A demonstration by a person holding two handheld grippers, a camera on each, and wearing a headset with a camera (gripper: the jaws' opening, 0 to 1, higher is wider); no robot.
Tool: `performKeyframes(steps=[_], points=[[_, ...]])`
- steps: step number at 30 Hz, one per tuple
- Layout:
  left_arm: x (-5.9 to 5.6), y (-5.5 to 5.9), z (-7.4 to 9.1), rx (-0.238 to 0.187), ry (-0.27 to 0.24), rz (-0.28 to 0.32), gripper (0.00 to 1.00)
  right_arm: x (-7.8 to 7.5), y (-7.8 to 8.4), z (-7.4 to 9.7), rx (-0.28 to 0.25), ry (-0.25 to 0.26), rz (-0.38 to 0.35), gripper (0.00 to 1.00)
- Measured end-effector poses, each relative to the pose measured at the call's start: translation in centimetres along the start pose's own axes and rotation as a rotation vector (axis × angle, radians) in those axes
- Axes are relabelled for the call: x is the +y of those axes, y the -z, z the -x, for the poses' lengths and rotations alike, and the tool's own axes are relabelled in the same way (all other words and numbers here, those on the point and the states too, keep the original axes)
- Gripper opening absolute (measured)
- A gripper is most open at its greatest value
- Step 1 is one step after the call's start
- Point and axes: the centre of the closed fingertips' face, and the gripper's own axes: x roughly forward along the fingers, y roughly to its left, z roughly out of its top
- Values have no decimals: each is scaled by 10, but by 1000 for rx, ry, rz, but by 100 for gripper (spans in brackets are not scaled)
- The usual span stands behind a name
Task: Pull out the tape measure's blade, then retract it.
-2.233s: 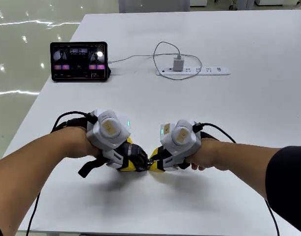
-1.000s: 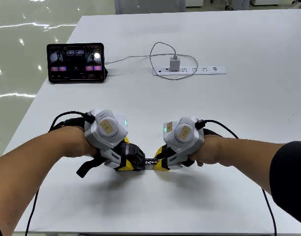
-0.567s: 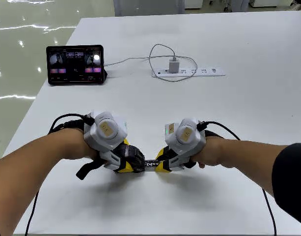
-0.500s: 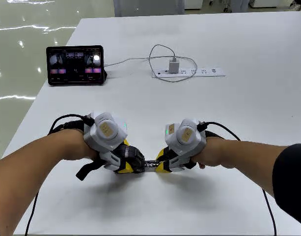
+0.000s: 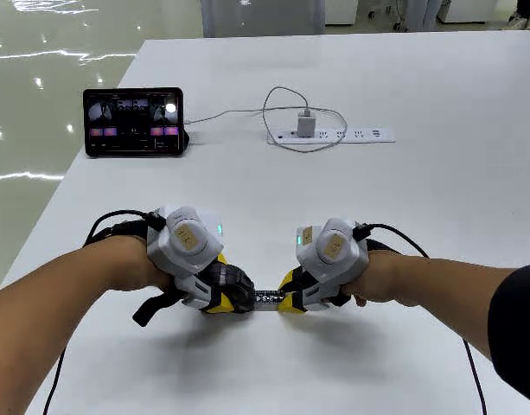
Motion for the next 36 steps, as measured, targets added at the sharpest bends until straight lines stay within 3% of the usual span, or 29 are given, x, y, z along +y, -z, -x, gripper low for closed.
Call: performKeyframes(steps=[36], points=[[-1,-1,0,3,-2,4,33,-1,22,16,12,9,-13,10]])
